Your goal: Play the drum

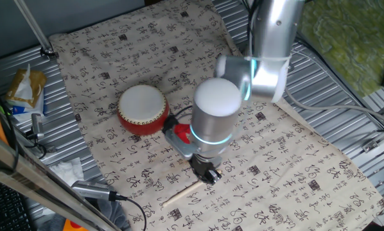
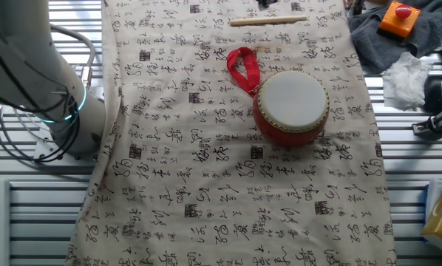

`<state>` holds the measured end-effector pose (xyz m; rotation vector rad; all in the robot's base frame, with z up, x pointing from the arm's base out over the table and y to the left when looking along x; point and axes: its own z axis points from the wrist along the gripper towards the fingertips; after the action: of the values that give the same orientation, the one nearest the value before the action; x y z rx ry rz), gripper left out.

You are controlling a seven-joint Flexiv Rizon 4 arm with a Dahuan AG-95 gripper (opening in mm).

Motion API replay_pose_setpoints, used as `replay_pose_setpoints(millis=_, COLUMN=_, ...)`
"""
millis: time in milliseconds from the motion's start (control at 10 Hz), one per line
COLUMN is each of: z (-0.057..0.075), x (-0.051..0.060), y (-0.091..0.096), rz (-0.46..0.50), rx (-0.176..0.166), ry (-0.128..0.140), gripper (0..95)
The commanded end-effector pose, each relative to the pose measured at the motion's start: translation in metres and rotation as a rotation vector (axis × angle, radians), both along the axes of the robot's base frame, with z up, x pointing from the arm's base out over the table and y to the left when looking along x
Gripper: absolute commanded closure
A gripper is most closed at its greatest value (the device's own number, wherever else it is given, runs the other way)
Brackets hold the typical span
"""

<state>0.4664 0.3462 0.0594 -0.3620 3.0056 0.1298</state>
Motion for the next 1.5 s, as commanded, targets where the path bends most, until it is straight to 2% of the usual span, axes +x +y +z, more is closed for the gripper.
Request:
replay_pose_setpoints(millis=100, z=-0.005, x=-0.008, y=0.002, rz=-0.023, rx=0.0, ry=-0.007, gripper=57.0)
replay_pose_setpoints(millis=300, z=-0.01, x=-0.015, y=0.005, rz=-0.046, rx=-0.003, ry=-0.002, gripper=19.0)
replay_pose_setpoints(millis=600, z=-0.021, x=-0.016, y=0.014, rz=-0.077, rx=-0.027, ry=0.002, gripper=19.0)
replay_pose_setpoints(millis=800, z=-0.03, x=-0.013, y=0.013, rz=-0.067, rx=-0.062, ry=-0.004, gripper=19.0)
replay_pose_setpoints(millis=1100, z=-0.029, x=-0.003, y=0.011, rz=-0.056, rx=-0.078, ry=-0.002, gripper=19.0)
replay_pose_setpoints(millis=1200, z=-0.029, x=0.0, y=0.01, rz=-0.054, rx=-0.078, ry=-0.001, gripper=38.0)
replay_pose_setpoints(millis=1500, z=-0.033, x=0.007, y=0.004, rz=-0.055, rx=-0.077, ry=-0.002, gripper=38.0)
